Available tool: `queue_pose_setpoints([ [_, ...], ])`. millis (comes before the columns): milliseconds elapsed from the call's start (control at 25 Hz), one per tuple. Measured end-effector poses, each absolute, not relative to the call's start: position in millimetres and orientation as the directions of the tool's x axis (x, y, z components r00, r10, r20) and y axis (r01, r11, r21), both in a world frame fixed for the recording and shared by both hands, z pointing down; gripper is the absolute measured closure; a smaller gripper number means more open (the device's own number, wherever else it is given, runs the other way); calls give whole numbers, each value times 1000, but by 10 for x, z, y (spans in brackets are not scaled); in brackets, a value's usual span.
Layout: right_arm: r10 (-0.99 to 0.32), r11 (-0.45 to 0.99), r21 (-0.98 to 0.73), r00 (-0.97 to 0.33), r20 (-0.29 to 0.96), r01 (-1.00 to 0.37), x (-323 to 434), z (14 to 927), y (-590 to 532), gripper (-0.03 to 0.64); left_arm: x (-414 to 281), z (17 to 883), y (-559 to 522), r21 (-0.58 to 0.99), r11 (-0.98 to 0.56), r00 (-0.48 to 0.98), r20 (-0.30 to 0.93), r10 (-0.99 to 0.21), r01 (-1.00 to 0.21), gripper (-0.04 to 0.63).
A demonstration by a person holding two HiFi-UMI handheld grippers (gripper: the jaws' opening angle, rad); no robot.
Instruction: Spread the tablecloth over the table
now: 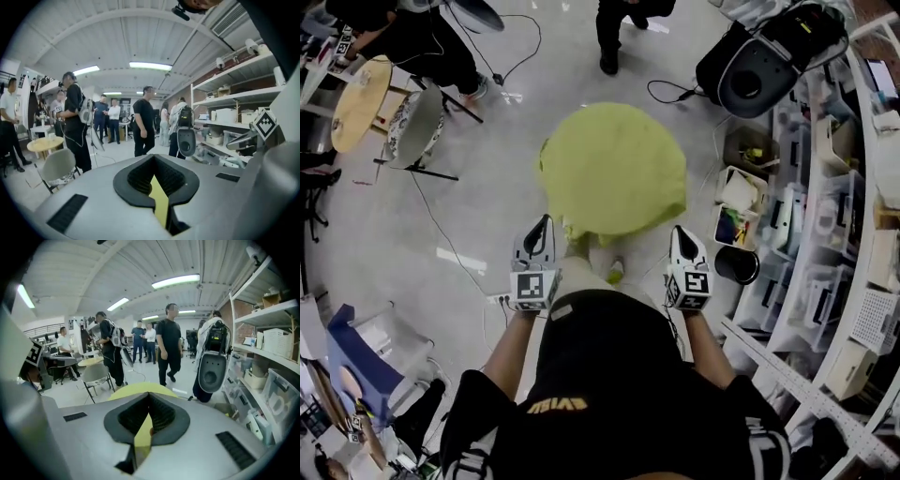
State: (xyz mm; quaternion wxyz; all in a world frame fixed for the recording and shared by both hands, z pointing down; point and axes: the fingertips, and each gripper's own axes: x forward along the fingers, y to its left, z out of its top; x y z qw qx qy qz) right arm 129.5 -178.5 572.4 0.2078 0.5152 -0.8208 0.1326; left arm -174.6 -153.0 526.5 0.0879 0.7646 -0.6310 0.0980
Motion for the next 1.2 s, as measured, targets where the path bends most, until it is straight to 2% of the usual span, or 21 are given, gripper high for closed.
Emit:
queue_pose_setpoints([
  [120,-810,459,-13,-424,406,-889,1434,5471,-1469,615,-1443,4937,-1042,-9,-170,165,213,-963,-985,577],
  [280,-818,458,-50,-444,365,-887,1531,5268,-995,615,-1209,4642,-510,41,-143,148,221,-964,-989,577],
  [520,-866,411,-89,-419,275,-907,1359,4863,-505,615,-1093,4240,-190,2,-271,269,131,-954,-963,577],
  [720,-892,387,-50,-387,233,-921,1047,4662,-59,615,-1331,4076,176,31,-318,319,56,-946,-948,577],
  [1000,-915,348,47,-328,234,-936,484,4539,695,615,-2004,4356,842,79,-344,351,91,-932,-936,577],
  [1200,-930,313,95,-284,235,-945,492,4439,1049,615,-2086,4511,1198,79,-399,407,145,-902,-913,577],
])
